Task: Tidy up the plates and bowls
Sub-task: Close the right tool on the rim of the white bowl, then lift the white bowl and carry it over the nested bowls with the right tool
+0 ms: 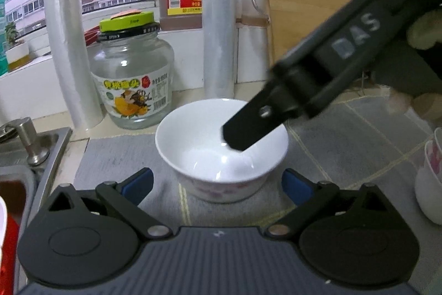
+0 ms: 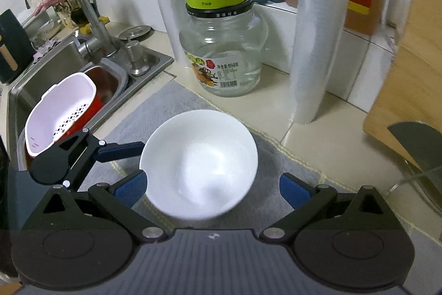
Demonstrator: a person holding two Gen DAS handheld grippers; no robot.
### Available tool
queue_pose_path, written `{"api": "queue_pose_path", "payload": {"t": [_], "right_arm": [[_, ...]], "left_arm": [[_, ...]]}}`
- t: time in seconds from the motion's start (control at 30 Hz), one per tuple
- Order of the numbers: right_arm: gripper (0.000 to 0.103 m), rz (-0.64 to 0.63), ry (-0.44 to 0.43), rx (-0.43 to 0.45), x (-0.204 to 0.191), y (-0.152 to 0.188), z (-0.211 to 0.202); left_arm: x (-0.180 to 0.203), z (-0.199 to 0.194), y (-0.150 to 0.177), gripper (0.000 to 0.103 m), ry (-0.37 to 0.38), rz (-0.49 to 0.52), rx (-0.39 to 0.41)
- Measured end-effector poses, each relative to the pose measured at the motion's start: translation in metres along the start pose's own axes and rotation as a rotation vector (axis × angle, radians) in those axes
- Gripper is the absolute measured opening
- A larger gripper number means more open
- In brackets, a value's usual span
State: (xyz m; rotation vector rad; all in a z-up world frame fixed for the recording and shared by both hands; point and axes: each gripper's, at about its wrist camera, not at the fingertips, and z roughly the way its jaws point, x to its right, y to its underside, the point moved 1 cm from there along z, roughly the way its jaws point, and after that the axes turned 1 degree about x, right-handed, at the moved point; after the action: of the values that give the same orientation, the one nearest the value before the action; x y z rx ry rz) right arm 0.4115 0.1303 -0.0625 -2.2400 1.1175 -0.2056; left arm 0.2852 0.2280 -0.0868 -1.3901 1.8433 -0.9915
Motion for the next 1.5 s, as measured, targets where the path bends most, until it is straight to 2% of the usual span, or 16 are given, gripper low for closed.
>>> {"api": "queue_pose_path", "payload": {"t": [0.4,0.67,0.83,1.5], "right_arm": [[0.103,0.005,-0.062,-0.037,0.004,-0.015,0.03],[0.096,0.006,-0.085,-0.029,0.004,-0.017,0.03],[0.083,0.009,-0.066,-0.02,0.009,-0.016,0.026],[0.083,0.007,-0.061,-0.004,0.005,-0.009,0.015]], "left_arm": [[-0.004,0.007,-0.004,0.092,0.034,-0.003,0.017],[-0.004,0.008,-0.005,0.092,0.042,0.002,0.023],[-0.006,0.008,-0.006,0.092,0.043,-0.006,0.023],[0.0,-0.001,-0.009,0.092,0.047,0.026,0.018]]}}
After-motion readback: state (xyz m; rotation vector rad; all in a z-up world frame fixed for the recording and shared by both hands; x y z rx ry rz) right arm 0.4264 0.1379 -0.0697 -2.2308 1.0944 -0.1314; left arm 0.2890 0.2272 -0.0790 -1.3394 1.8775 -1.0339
